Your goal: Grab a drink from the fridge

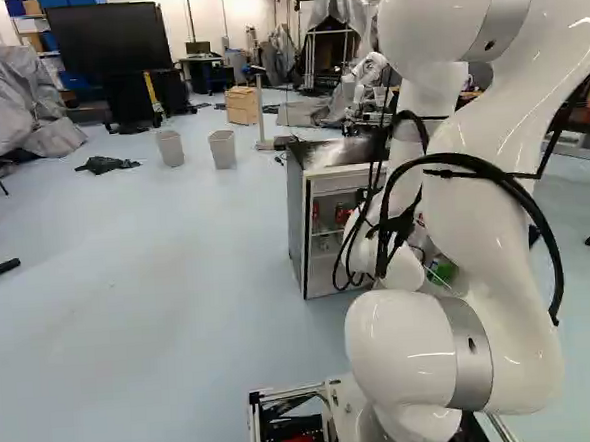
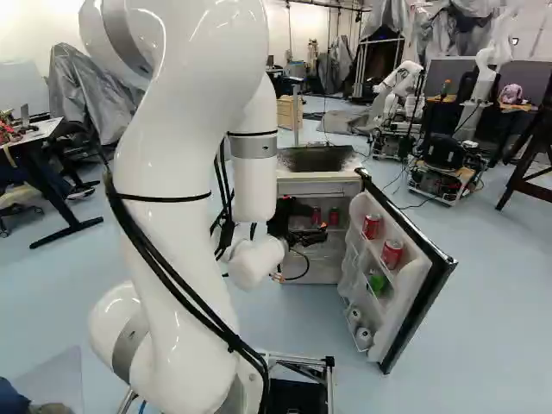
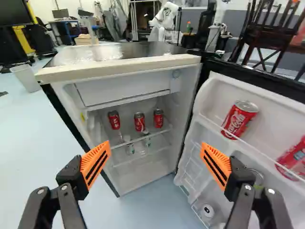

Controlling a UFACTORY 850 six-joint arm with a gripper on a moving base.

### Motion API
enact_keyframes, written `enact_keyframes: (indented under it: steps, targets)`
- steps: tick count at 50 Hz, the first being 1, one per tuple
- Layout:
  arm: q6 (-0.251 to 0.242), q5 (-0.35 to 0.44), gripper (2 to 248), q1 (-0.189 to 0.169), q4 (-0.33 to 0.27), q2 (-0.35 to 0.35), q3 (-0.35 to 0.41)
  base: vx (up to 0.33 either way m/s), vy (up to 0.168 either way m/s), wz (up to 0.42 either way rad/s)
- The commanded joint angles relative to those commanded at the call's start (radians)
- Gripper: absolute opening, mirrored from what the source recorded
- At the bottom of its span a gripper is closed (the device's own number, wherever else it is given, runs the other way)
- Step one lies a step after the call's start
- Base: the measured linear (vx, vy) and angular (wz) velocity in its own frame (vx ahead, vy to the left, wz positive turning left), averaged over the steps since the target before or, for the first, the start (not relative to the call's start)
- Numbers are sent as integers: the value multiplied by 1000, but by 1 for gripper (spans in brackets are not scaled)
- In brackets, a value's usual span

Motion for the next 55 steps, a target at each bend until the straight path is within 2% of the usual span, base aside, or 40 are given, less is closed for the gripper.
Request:
enact_keyframes:
  steps: [14,35,55]
  targets:
    - [0,0,247,-4,-125,-80,-61,0,0,0]
    - [0,0,247,-16,-250,-201,-164,0,0,0]
    - [0,0,247,-25,-274,-307,-259,0,0,0]
